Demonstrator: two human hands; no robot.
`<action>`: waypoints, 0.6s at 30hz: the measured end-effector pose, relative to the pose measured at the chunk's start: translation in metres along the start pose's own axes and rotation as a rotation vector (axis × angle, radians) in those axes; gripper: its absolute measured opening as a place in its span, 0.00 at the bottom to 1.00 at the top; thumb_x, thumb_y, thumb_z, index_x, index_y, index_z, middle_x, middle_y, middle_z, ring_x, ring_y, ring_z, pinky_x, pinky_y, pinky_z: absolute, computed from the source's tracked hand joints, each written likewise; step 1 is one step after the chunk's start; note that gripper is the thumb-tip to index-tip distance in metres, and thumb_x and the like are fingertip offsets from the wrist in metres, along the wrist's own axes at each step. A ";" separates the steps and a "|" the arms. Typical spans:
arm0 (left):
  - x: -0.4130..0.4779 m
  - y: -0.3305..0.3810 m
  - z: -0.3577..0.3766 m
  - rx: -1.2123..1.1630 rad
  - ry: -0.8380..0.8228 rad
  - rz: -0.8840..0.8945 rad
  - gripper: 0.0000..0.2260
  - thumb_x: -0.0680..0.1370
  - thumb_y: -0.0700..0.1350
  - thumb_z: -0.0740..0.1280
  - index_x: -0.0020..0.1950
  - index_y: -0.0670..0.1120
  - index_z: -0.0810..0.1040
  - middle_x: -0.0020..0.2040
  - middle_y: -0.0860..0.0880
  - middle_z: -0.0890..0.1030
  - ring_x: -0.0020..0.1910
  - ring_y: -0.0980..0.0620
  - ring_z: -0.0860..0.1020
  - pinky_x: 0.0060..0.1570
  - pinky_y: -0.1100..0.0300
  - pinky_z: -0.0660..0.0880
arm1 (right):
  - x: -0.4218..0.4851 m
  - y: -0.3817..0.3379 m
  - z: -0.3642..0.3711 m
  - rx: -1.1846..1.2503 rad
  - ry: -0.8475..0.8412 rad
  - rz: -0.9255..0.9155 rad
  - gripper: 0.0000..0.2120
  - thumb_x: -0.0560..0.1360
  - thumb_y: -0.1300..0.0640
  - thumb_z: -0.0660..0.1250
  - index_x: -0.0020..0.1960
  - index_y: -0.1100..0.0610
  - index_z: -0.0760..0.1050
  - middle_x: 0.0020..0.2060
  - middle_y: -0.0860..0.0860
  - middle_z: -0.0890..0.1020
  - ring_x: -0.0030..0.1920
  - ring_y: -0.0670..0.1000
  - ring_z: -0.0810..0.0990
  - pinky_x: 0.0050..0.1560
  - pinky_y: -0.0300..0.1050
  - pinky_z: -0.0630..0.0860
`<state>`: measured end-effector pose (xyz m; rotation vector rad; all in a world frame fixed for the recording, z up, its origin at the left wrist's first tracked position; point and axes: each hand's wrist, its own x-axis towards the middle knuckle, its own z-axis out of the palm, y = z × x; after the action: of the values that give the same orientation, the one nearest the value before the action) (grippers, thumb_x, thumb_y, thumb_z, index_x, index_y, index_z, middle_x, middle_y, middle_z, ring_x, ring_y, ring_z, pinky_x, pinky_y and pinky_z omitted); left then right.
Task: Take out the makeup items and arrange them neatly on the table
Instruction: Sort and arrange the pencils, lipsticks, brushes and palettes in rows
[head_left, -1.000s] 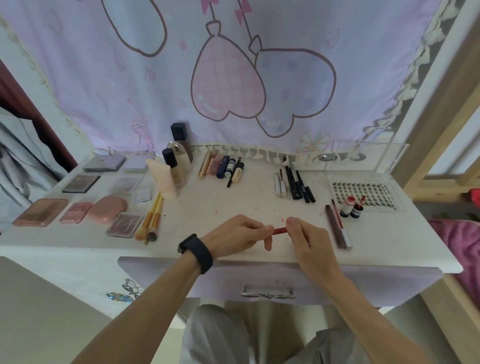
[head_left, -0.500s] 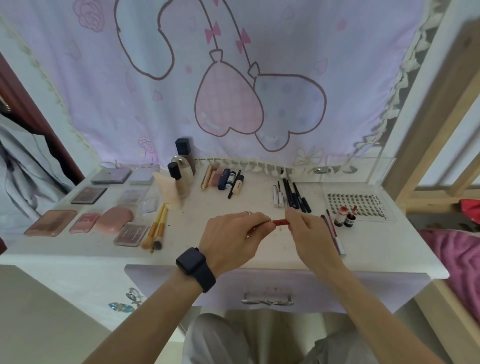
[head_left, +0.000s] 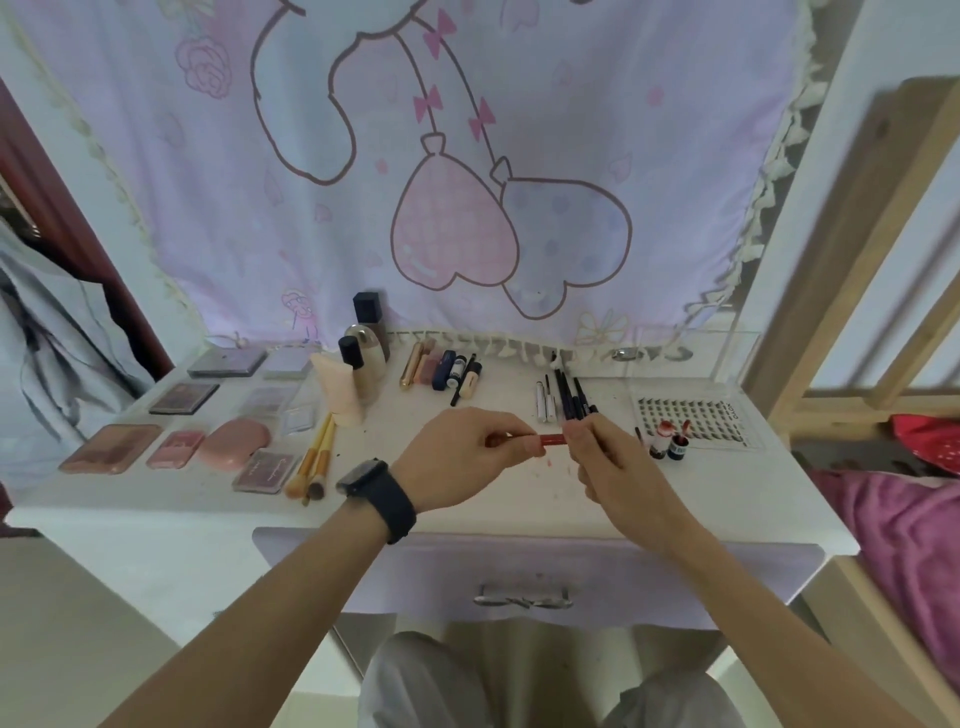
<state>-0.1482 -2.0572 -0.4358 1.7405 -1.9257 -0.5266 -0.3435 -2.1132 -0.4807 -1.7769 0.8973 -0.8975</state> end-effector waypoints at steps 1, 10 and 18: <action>-0.002 0.002 0.002 0.023 0.015 0.007 0.12 0.81 0.59 0.62 0.51 0.58 0.84 0.33 0.58 0.77 0.31 0.58 0.71 0.35 0.62 0.66 | -0.001 0.000 -0.003 0.029 -0.013 0.008 0.16 0.84 0.47 0.58 0.38 0.48 0.68 0.29 0.43 0.65 0.28 0.46 0.62 0.31 0.42 0.61; -0.008 0.014 0.010 -0.026 0.004 -0.005 0.18 0.82 0.60 0.57 0.43 0.55 0.82 0.24 0.56 0.68 0.25 0.56 0.66 0.29 0.65 0.63 | -0.013 -0.012 0.002 0.314 0.035 0.193 0.23 0.82 0.45 0.61 0.30 0.48 0.64 0.27 0.47 0.61 0.26 0.48 0.57 0.23 0.38 0.57; -0.019 0.021 0.022 0.264 0.183 0.138 0.15 0.83 0.59 0.54 0.49 0.55 0.77 0.30 0.56 0.73 0.30 0.55 0.71 0.30 0.60 0.64 | -0.010 -0.025 0.015 0.544 0.190 0.391 0.21 0.80 0.58 0.63 0.29 0.52 0.64 0.21 0.46 0.60 0.21 0.46 0.55 0.20 0.39 0.55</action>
<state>-0.1771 -2.0368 -0.4433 1.7263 -2.0346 -0.0621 -0.3303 -2.0904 -0.4640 -1.0227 0.9646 -0.9476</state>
